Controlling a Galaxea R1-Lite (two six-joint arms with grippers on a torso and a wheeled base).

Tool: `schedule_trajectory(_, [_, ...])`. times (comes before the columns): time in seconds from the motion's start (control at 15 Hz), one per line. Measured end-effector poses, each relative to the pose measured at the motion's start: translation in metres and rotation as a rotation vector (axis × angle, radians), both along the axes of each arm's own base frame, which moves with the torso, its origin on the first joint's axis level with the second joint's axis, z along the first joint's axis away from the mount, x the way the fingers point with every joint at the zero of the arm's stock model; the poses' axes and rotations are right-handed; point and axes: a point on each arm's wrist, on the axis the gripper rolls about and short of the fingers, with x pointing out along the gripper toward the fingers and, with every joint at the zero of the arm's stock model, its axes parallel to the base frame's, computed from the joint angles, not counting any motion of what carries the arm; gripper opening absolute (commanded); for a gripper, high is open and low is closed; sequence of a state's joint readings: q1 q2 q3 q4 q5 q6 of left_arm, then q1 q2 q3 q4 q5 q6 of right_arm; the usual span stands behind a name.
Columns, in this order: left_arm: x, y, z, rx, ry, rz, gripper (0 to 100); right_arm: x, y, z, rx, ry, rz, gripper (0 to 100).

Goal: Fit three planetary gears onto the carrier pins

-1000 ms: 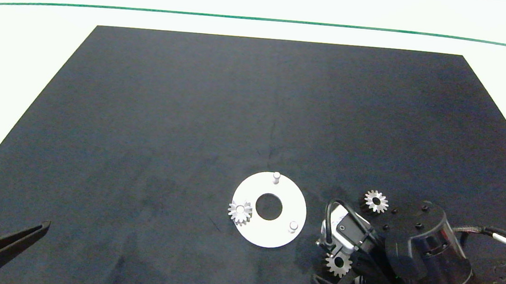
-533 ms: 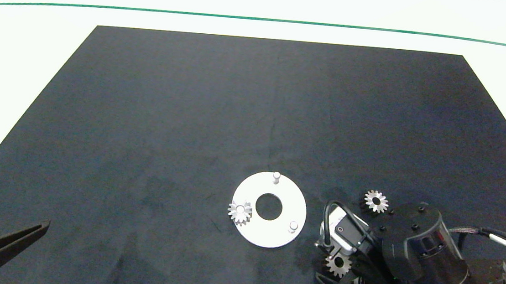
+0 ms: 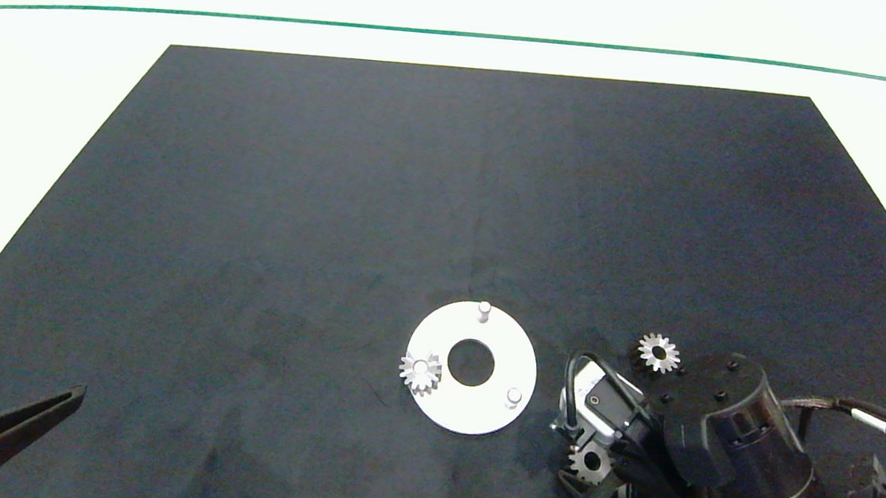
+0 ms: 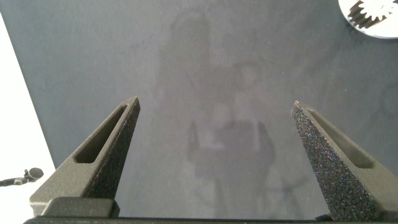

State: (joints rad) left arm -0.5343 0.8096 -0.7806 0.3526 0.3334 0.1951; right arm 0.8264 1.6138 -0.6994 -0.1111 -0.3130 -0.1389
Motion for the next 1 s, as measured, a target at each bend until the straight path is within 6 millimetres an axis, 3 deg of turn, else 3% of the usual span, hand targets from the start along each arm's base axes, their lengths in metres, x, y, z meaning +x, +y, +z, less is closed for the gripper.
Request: schedule_trajectory(1.0, [0.0011,-0.001,-0.0002,0.003,0.004,-0.004,100,0.0025,-0.0023,-0.0004,-0.002,0.002,-0.013,10])
